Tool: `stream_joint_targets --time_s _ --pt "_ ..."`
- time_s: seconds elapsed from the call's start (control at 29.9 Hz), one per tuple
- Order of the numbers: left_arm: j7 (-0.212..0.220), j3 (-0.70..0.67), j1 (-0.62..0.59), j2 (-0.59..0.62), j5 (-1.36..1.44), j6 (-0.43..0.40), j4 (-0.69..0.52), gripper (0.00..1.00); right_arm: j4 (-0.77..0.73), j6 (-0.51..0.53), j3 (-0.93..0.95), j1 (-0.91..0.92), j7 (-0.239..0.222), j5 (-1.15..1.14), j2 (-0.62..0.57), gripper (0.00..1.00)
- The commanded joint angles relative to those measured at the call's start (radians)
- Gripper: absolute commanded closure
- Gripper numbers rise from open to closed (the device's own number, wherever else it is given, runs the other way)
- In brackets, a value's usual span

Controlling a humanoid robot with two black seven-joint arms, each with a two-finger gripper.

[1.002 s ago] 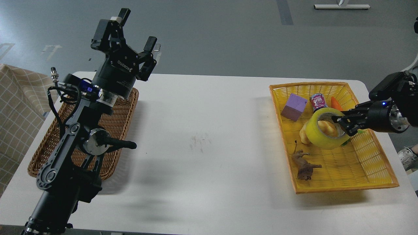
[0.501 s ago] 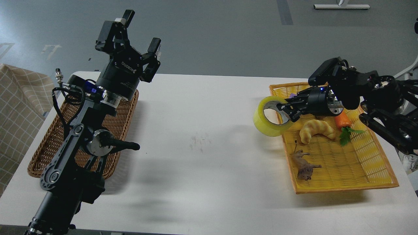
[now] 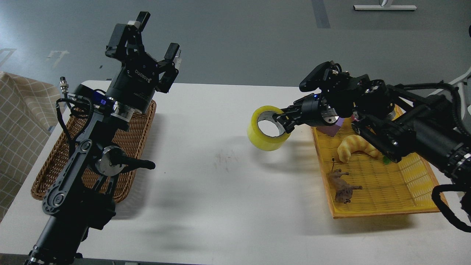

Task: Place and transfer tape with both arms
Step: 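Lift the tape roll out of the tray with the right gripper, then set the tape roll on the table center and open the right gripper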

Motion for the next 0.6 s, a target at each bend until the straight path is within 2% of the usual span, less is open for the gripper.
stream_joint_targets --time_s 0.0,0.57 --pt "0.000 0.000 0.000 -0.001 0.000 -0.001 0.000 0.01 -0.005 -0.002 -0.019 0.005 0.000 0.000 0.060 1.00" --pt "-0.002 -0.011 0.000 0.021 0.000 -0.007 -0.002 0.01 -0.002 -0.013 -0.059 -0.027 0.000 0.000 0.096 1.00"
